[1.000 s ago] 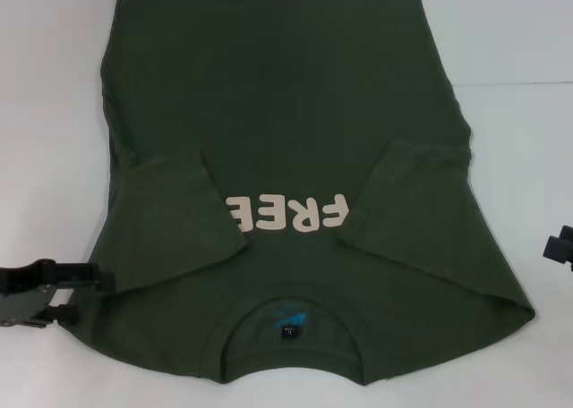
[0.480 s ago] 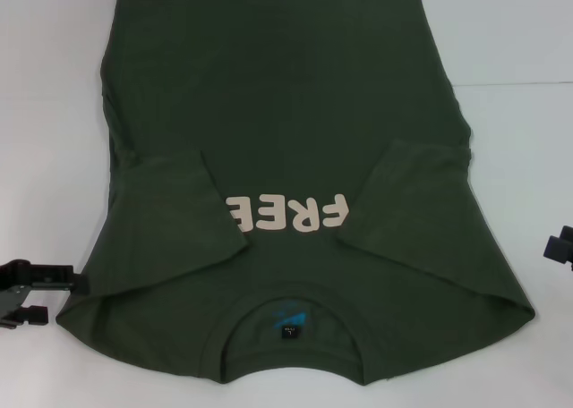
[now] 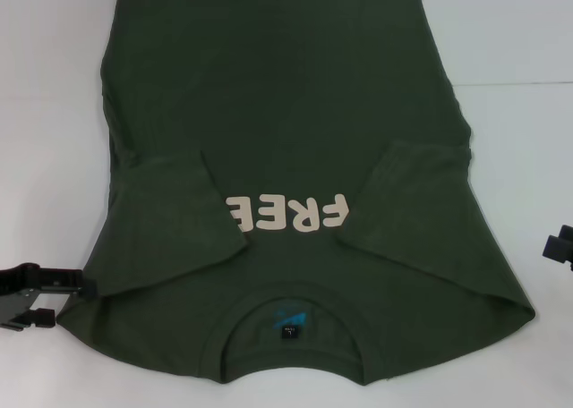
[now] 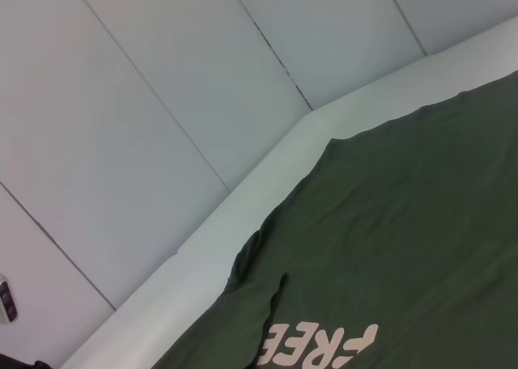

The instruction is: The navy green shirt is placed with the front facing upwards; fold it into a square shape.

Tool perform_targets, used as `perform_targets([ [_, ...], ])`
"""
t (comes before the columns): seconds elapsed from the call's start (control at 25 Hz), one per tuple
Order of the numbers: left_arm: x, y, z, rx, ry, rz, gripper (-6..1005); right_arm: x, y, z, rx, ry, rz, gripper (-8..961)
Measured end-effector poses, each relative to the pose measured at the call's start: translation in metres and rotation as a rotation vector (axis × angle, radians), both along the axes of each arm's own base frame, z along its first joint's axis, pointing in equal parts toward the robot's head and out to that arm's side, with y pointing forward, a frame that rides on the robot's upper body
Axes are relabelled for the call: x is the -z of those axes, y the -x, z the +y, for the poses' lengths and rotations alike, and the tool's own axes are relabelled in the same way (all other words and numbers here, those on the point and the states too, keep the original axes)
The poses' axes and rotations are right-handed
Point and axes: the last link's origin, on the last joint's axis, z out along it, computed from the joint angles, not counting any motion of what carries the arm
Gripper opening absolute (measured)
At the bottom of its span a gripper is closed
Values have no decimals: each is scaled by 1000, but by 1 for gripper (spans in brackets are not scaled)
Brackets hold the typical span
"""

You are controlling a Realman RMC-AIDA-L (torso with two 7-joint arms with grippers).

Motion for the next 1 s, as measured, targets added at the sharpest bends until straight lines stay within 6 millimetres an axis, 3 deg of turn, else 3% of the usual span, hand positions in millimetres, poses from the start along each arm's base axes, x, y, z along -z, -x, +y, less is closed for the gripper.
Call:
perform_targets([
  [1.0, 1, 2, 3, 4, 3, 38, 905, 2, 1, 0, -3, 4, 7, 794],
])
